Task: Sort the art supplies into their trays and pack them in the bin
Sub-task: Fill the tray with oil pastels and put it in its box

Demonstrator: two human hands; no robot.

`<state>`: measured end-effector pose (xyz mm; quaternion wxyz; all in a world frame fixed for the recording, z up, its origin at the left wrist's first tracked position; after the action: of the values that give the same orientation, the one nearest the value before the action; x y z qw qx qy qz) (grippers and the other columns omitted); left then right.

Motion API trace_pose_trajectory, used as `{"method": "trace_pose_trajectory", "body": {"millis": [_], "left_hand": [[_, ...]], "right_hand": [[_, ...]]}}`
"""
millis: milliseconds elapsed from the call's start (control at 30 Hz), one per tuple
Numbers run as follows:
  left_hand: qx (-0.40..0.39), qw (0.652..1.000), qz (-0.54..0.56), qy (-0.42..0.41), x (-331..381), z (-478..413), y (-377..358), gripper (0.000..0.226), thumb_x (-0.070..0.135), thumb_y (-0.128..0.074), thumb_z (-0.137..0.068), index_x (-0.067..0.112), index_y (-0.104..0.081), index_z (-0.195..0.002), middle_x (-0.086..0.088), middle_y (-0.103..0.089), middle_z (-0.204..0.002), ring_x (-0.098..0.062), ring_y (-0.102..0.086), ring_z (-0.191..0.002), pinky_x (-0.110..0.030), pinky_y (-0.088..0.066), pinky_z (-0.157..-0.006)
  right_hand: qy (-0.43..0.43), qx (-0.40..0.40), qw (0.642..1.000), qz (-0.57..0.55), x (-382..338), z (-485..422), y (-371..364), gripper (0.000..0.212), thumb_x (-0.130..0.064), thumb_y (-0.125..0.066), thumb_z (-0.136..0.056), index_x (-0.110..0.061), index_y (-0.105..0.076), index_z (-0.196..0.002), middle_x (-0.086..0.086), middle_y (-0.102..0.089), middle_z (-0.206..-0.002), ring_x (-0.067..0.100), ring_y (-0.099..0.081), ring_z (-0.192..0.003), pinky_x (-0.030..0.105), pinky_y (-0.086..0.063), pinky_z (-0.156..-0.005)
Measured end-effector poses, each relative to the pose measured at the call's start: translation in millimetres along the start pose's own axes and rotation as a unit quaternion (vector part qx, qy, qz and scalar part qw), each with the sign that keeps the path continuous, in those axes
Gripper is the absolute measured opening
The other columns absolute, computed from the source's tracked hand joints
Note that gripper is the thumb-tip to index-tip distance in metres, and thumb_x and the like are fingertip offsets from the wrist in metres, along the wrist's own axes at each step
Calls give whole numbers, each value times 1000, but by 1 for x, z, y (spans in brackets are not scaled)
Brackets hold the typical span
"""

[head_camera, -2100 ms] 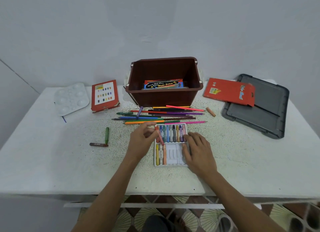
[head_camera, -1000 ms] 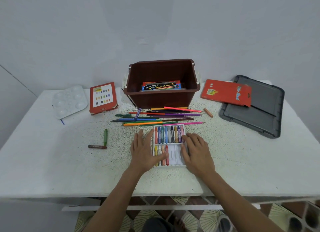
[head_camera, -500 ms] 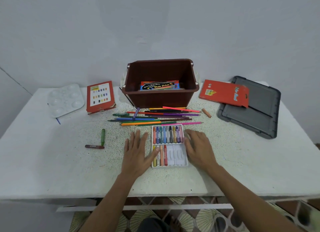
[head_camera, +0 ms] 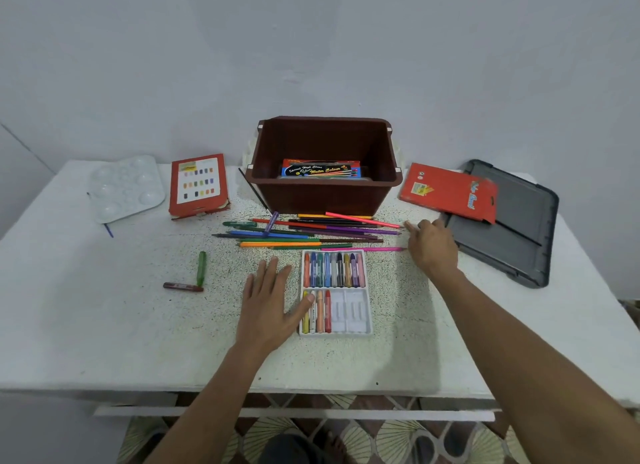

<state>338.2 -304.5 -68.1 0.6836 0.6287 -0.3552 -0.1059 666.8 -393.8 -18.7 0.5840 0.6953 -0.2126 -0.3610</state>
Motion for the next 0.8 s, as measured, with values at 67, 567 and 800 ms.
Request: {"method": "trace_pose_trajectory", "body": {"millis": [67,567,800], "left_hand": [[0,1000,-1,1,0,0,0,89,83,-13,-86,26,-25,-154,-2,-5,-165,-18,7,-152,-38,8,-119],[1,1000,-7,7,-1,-1,-1,89,83,-12,-86,27,-25,-154,-1,-6,-165,-18,7,-152,-38,8,-120],[0,1000,-8,6,-1,-1,-1,87,83,-14,-87,28,-26,-153,-1,-7,-165,-18,6,-152,-38,7,-120]], "right_hand": [[-4,-10,1000,8,1,-1,-3,31,-23,-44,-103,2,-62,-107,23,-56,-113,39,-57,-99,48,-52,-83],[-58,10,944,-326,-11,32,19,17,-18,-63,-95,-8,-70,-106,6,-69,-100,15,-55,-67,24,-38,-54],[23,-113,915,-385,-48,84,13,1,-18,-68,-93,-17,-68,-93,2,-65,-84,13,-54,-65,28,-45,-55]]}}
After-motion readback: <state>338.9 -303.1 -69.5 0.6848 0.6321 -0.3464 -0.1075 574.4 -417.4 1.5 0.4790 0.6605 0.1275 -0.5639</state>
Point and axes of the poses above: each hand's wrist, its own z-axis away from the middle knuckle, its own y-axis out of the back of the hand, x = y × z, the point moved 7 cm from there along -z, towards the middle knuckle
